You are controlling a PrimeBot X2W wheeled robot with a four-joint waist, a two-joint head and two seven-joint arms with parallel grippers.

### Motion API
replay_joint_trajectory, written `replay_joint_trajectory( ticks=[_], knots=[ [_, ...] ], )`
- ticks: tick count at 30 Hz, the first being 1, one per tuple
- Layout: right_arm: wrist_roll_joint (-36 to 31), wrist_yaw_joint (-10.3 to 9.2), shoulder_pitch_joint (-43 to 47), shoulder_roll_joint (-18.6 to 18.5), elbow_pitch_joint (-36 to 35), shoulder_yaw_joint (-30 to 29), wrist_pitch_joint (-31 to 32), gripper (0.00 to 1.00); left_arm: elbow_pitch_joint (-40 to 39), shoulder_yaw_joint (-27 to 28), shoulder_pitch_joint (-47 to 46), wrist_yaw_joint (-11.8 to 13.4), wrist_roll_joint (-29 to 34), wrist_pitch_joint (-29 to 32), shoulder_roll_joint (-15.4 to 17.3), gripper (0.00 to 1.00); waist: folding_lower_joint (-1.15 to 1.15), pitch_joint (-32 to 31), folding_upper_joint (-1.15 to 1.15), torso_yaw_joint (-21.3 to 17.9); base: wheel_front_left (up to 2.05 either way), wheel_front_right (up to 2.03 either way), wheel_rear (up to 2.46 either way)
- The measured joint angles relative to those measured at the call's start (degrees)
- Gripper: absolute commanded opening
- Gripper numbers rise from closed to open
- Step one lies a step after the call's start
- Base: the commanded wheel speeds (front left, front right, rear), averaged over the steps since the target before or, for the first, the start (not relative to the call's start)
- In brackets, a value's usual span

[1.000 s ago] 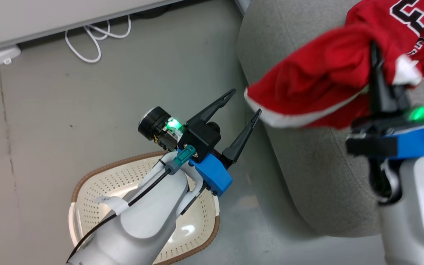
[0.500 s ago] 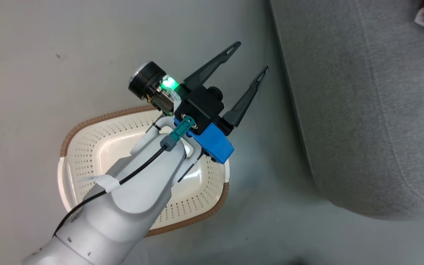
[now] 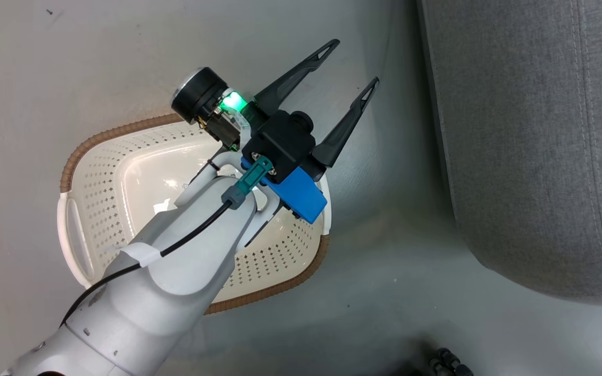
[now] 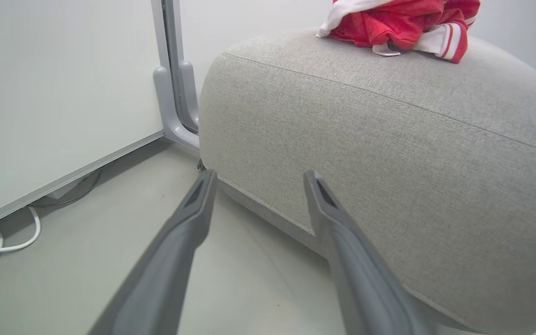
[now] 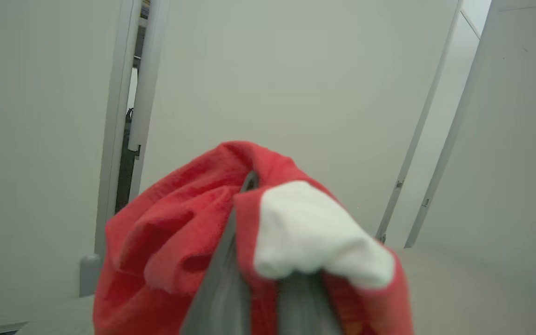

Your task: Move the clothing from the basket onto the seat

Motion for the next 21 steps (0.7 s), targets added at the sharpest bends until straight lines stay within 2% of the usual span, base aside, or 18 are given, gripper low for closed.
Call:
replay_joint_trajectory(
  ticks=[7,13,14,15,16,17,21],
  knots=[
    [-0.3,0.00,3.7,2.9,9.5,-1.5,0.0,0.00,-0.9,-0.2,-0.6,0.3,0.0,0.2,0.6,1.00,0.00,0.9,0.00,0.6,0.00,0.00,0.00],
    [-1.1,0.00,4.2,5.0,13.5,-2.0,0.0,0.00,-1.5,-0.2,-0.4,0.9,-0.3,0.3,1.5,1.00,0.00,0.6,0.00,0.4,0.00,0.00,0.00],
    [-1.1,0.00,4.2,5.2,13.6,-1.9,0.0,0.06,-1.5,-0.2,-0.3,1.0,-0.4,0.3,1.6,1.00,0.00,0.4,0.00,0.3,0.00,0.00,0.00],
    [-1.3,0.00,4.2,5.4,13.6,-2.0,0.0,0.41,-1.4,-0.2,-0.1,1.0,-0.5,0.4,1.6,1.00,0.00,0.1,0.00,0.2,0.00,0.00,0.00],
    [-1.4,0.00,4.3,5.6,13.5,-2.1,0.0,0.92,-1.4,-0.3,0.1,1.0,-0.6,0.4,1.6,1.00,0.00,-0.2,0.00,0.1,0.00,0.00,0.00],
    [-1.4,0.00,4.5,5.8,13.3,-2.1,0.0,1.00,-1.3,-0.4,0.4,1.1,-0.7,0.4,1.5,1.00,0.00,-0.6,0.00,0.0,0.00,0.00,0.00],
    [-2.7,0.00,8.5,6.9,11.1,-1.6,0.0,1.00,-1.2,-0.3,0.9,1.2,-1.5,0.3,1.1,1.00,-0.01,-2.8,0.00,-0.1,0.00,0.00,0.00]
  ],
)
